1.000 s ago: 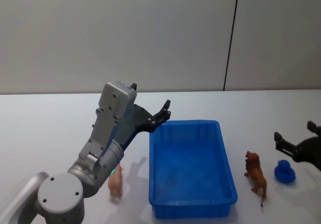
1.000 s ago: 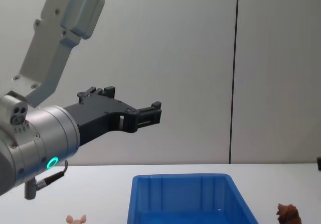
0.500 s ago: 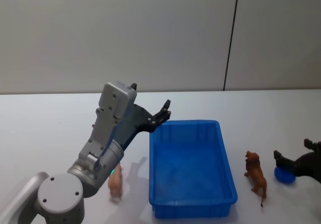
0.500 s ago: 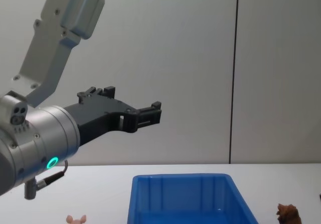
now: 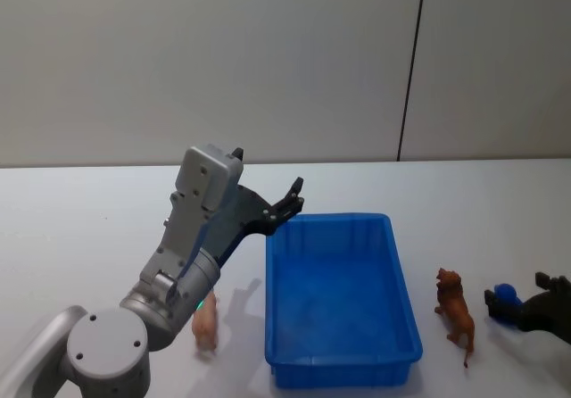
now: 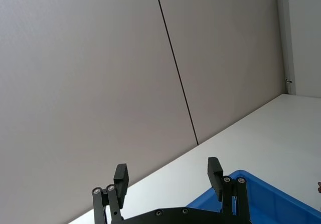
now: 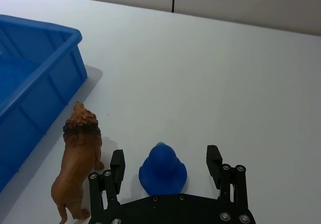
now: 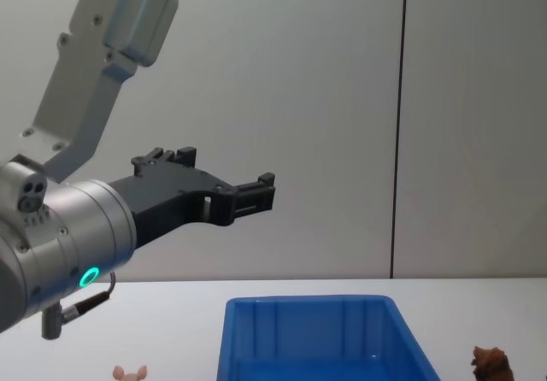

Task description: Pick up the two dolls from the table and place them into the box.

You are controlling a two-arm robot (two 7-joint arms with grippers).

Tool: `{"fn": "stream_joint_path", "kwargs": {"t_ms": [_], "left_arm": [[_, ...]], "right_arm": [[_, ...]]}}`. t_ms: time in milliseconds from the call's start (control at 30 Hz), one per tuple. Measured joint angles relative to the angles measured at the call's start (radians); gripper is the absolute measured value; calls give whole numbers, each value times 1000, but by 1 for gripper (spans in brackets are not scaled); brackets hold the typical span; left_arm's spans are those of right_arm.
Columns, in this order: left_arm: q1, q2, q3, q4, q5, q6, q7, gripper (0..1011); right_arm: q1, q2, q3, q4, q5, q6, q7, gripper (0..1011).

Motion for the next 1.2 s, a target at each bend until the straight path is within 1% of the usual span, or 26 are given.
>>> {"fn": "stream_joint_path", "kwargs": {"t_ms": [433,500,600,633,667,700,767,833,867,933,1033,1200], "left_arm": [[0,0,0,0,0,0,0,1001],[0,0,0,0,0,0,0,1001],[0,0,0,0,0,0,0,1001],[0,0,0,0,0,0,0,1001],[0,0,0,0,0,0,0,1001],[0,0,0,0,0,0,0,1001],[0,0,0,0,0,0,0,1001],[0,0,0,0,0,0,0,1001],[0,0,0,0,0,0,0,1001],[0,0,0,0,0,0,0,1001],[0,0,0,0,0,0,0,1001],[0,0,0,0,0,0,0,1001]], "right_arm": [[23,-12,-5,65,27,22,33,1001],[26,-13,-5,72,29,24,38,978],[30,-15,-7,82,31,27,43,906],[32,-16,-8,87,31,29,45,906],[32,-16,-8,87,31,29,45,858],[33,-17,-9,89,31,30,46,843],[37,-18,-10,97,31,33,47,770],[41,-20,-11,105,30,36,48,735],[42,-20,-11,107,30,37,48,677],[45,-21,-12,112,30,38,49,623],[49,-23,-13,117,29,38,50,557],[52,-24,-13,121,29,28,49,511]]}}
